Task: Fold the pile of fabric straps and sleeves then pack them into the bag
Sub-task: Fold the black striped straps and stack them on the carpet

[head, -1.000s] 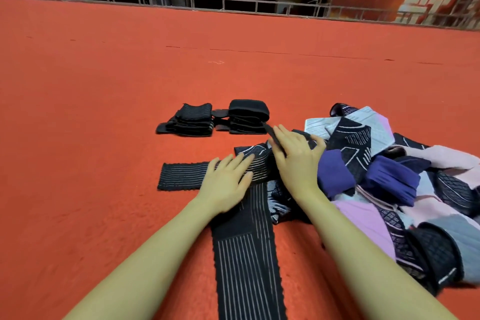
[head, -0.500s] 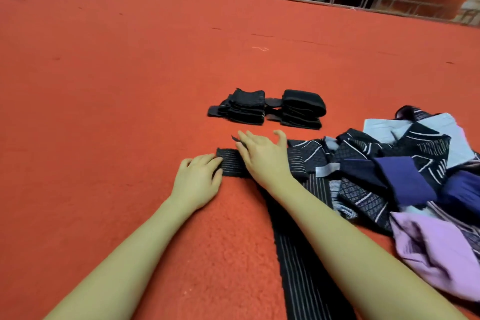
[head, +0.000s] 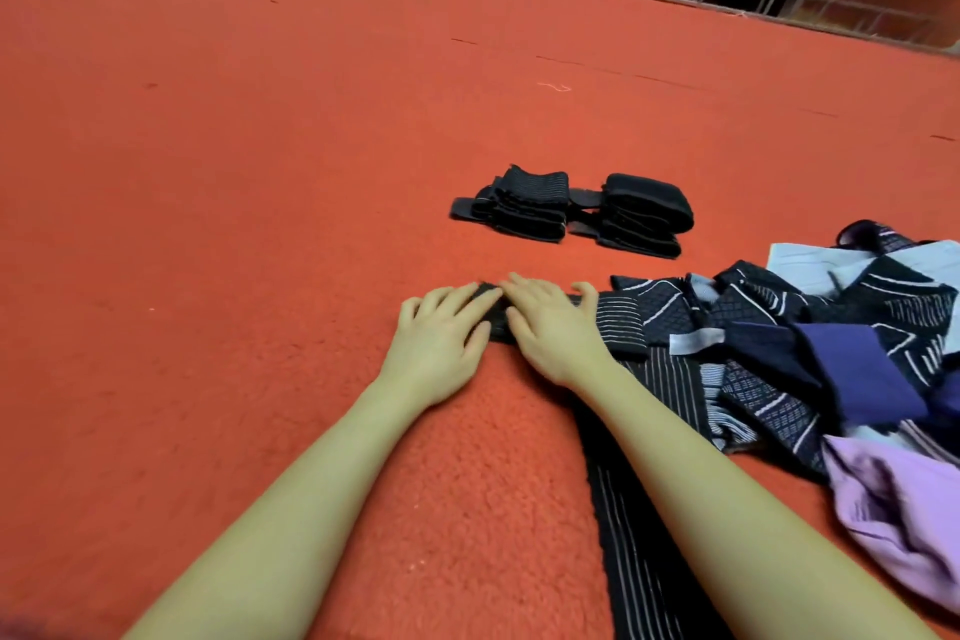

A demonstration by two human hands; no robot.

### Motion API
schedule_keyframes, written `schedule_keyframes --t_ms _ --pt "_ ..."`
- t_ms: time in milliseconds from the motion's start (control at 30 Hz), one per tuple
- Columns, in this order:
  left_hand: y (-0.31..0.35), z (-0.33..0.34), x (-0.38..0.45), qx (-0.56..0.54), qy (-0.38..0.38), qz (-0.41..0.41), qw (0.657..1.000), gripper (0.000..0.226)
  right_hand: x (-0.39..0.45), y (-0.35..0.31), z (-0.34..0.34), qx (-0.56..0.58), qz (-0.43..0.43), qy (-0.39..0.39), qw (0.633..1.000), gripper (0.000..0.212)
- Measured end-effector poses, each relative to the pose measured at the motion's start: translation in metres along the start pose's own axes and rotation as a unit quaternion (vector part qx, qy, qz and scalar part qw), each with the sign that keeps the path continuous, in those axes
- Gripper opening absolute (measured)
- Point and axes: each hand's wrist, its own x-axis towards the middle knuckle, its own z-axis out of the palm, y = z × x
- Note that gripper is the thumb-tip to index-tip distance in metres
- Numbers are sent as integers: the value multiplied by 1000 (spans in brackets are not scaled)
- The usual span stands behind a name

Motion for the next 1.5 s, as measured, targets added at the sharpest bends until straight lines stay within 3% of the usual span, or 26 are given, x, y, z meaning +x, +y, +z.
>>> schedule_keyframes --t_ms 100,167,267,367,433,567,633,700,800,900,967,1033,1133,1333,1500 --pt "1 2 2 57 -54 0 997 69 -14 23 -5 -6 71 142 987 42" --pt "3 1 2 63 -40 -8 997 63 -27 44 -8 -38 121 170 977 32" --pt "6 3 2 87 -7 -32 996 51 -46 67 -5 -92 178 149 968 26" --pt "23 2 2 80 -24 -72 994 50 -56 67 -2 -134 200 101 965 39" --pt "39 4 6 101 -51 -96 989 50 -57 67 0 -133 203 70 968 47" --pt "56 11 10 121 -50 -121 984 56 -57 70 -1 -85 224 81 968 48" --pt "53 15 7 82 -17 -101 991 59 -58 71 -1 -54 219 107 968 40" --pt "53 15 5 40 2 -25 999 69 -60 72 -1 -7 214 146 966 24" --pt "56 11 3 50 -78 58 994 75 -65 70 -1 53 194 194 960 12" --pt "55 14 6 72 -159 45 984 55 -68 70 2 58 177 224 957 18" --pt "57 13 6 80 -180 34 980 52 -68 69 2 51 185 201 961 28" --pt "60 12 5 86 -192 26 977 52 -68 69 -1 39 176 220 959 21" --pt "67 9 6 81 -190 19 978 54 -68 68 -9 25 156 295 942 5" --pt "94 5 5 29 -151 13 988 55 -78 73 -24 -9 112 363 925 23" --pt "102 7 1 40 -142 15 989 53 -87 71 -21 -16 109 383 917 24"
